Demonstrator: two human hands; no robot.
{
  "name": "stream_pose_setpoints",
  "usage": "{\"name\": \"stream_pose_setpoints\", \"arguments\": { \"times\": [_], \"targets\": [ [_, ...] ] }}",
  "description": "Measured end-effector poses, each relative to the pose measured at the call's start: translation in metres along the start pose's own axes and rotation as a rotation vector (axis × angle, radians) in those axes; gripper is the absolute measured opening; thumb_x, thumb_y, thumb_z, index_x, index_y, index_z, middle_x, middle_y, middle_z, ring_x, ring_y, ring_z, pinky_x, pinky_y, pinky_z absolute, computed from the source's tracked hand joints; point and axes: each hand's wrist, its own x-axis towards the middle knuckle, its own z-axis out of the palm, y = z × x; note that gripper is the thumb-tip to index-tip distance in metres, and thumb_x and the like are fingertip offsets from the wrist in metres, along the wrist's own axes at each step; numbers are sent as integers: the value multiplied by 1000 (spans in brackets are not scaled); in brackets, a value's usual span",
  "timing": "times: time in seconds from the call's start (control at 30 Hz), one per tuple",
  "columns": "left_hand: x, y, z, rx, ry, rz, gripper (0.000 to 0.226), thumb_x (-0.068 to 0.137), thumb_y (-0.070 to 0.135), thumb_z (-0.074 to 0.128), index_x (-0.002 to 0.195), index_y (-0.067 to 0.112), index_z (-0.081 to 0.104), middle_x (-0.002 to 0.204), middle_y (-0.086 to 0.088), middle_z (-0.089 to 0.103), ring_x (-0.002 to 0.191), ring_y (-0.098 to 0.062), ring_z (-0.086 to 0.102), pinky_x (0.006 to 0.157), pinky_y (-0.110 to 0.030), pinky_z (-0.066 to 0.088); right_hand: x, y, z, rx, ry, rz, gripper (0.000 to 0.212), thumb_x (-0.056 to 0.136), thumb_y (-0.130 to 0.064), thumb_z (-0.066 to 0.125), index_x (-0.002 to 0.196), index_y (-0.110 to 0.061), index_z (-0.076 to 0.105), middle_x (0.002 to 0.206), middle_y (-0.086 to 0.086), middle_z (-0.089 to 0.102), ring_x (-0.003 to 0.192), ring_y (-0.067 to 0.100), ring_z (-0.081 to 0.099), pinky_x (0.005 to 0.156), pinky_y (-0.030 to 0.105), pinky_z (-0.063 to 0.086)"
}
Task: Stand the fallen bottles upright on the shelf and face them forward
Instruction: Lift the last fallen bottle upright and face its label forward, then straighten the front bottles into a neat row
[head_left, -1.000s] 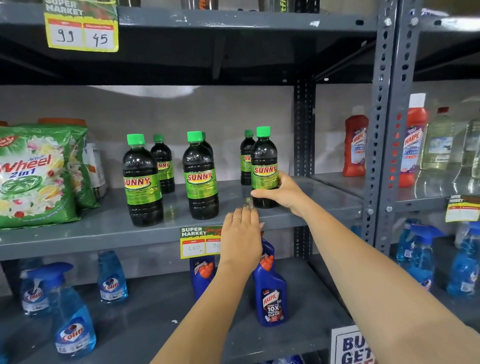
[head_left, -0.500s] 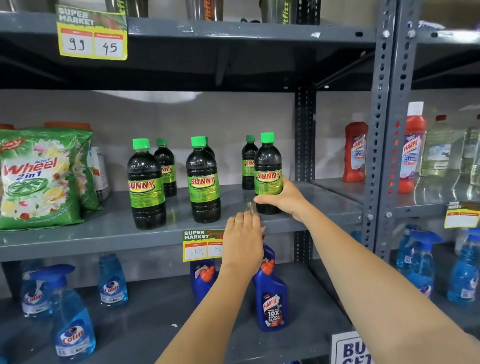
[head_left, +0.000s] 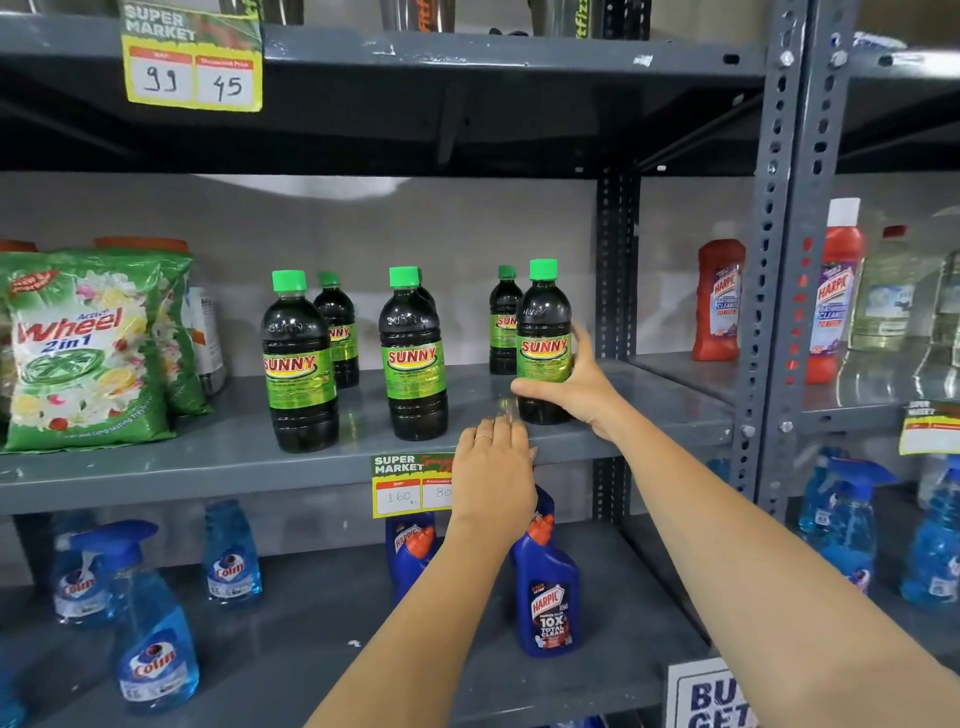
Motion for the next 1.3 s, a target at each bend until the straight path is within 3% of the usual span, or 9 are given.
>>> {"name": "stream_pose_setpoints", "arguments": {
  "times": [0.07, 0.17, 0.27, 0.37, 0.47, 0.6, 0.77, 1.13, 1.3],
  "targets": [
    [1, -2, 0, -52, 11, 4, 42, 96, 28, 35, 129, 5, 49, 134, -15, 55, 125, -32, 48, 105, -43, 37, -2, -1, -1, 36, 35, 6, 125, 65, -35, 88, 153, -32, -1, 139, 4, 49, 127, 20, 47, 108, 42, 36],
    [2, -5, -6, -170, 114, 36, 38, 91, 20, 44, 124, 5, 56, 127, -13, 60, 119, -29, 53, 102, -41, 41, -4, -3, 0, 42, 48, 8, 120, 69, -41, 84, 154, -33, 0, 147, 7, 41, 133, 22, 42, 110, 43, 34],
    [0, -12, -30, -357, 454, 24, 30, 85, 12, 51, 110, 7, 66, 113, -10, 68, 105, -25, 61, 91, -37, 48, -5, -3, 1, 41, 67, 4, 110, 72, -50, 78, 153, -33, 6, 143, 6, 44, 127, 20, 45, 106, 41, 37],
    [4, -33, -55, -452, 708, -240, 36, 80, 18, 58, 116, 13, 59, 119, -6, 60, 108, -24, 51, 84, -35, 44, -6, -4, 0, 36, 105, 16, 101, 72, -55, 76, 152, -30, 18, 133, 3, 51, 119, 17, 51, 95, 35, 43],
    [15, -63, -56, -490, 639, -480, 69, 75, 28, 69, 134, 8, 39, 137, -14, 43, 126, -32, 36, 101, -41, 37, -11, -5, 0, -3, 111, 26, 98, 72, -50, 80, 150, -27, 25, 124, -5, 54, 114, 13, 53, 94, 32, 44],
    [20, -82, -39, -685, 385, -544, 103, 70, 37, 79, 145, 4, 17, 146, -18, 33, 136, -32, 30, 109, -43, 31, -17, -7, 2, -127, 43, 26, 92, 68, -38, 86, 143, -22, 35, 122, -10, 53, 111, 9, 50, 91, 26, 39],
    [23, -90, -34, -830, 225, -588, 66, 71, 38, 79, 117, 6, 44, 112, -11, 63, 104, -29, 60, 77, -33, 46, -14, -5, 3, -198, 61, 37, 79, 63, -37, 89, 128, -20, 48, 118, -6, 59, 108, 13, 55, 88, 26, 43],
    [26, -89, -33, -827, 183, -518, 71, 68, 44, 79, 120, 10, 46, 114, -7, 64, 104, -25, 60, 86, -39, 51, -18, -4, 1, -207, 117, 36, 80, 56, -39, 91, 125, -22, 54, 116, -6, 65, 105, 11, 60, 86, 25, 45],
    [28, -92, -31, -844, 165, -506, 71, 67, 45, 80, 119, 11, 45, 114, -6, 64, 103, -23, 60, 84, -36, 49, -19, -4, 1, -224, 98, 38, 88, 59, -40, 91, 133, -20, 48, 124, -4, 61, 117, 16, 57, 89, 26, 43]
  ]
}}
